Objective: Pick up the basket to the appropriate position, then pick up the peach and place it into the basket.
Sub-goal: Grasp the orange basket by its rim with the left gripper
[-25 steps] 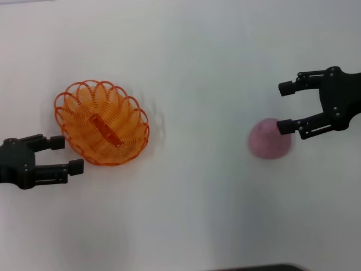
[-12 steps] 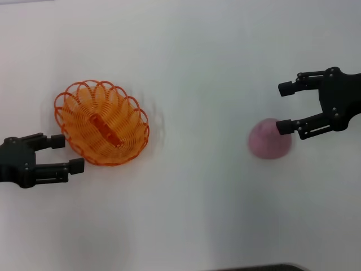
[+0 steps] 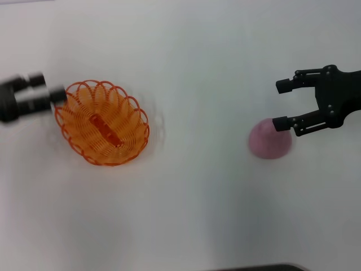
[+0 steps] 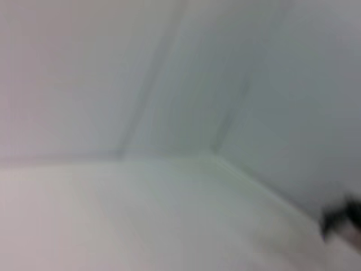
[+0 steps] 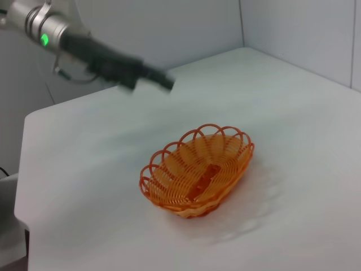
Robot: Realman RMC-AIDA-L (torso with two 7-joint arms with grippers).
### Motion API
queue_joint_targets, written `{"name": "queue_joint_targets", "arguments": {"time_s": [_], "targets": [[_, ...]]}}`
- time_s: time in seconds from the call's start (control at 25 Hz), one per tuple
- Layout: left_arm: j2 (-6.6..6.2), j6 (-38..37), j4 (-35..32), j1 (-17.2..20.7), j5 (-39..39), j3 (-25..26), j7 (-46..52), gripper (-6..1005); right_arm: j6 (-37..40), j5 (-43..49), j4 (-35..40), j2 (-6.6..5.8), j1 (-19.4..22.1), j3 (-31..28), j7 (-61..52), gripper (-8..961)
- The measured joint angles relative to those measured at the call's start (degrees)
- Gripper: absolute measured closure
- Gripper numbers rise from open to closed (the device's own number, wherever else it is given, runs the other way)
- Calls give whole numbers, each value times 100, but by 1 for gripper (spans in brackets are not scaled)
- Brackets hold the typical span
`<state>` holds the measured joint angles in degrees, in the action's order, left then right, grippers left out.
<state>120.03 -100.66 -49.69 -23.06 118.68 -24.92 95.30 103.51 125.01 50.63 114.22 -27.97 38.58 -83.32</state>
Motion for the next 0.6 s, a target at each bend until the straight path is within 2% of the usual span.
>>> {"name": "queue_joint_targets", "arguments": {"time_s": [0.08,0.16,0.2,0.24,0.32,0.44,0.48,0.52,0.6], "targets": [[-22,202,-22,-183,-29,119,332,99,-14,1,0,3,-18,4,0,33],[-97,497,-169,-427,48,6,842,101,-26,3,0,3,-37,8,0,34],[-97,497,-169,-427,48,6,842,103,-28,5,1,3,-45,8,0,34],[-213,730,-417,-625,248,-353,1443,104,-29,4,9,3,-53,9,0,34],[-344,888,-814,-884,636,-912,2204,106,-33,5,26,4,-60,9,0,34],[-402,969,-1312,-1209,1278,-1481,2992,109,-42,6,30,10,-71,24,2,35],[-427,967,-1552,-1483,1836,-1857,3482,110,-86,7,18,12,-75,58,5,35],[-427,967,-1552,-1483,1836,-1857,3482,112,-86,7,18,12,-75,58,5,35],[-457,956,-1607,-1823,2434,-2227,3961,114,-136,6,10,13,-77,112,6,35]]}}
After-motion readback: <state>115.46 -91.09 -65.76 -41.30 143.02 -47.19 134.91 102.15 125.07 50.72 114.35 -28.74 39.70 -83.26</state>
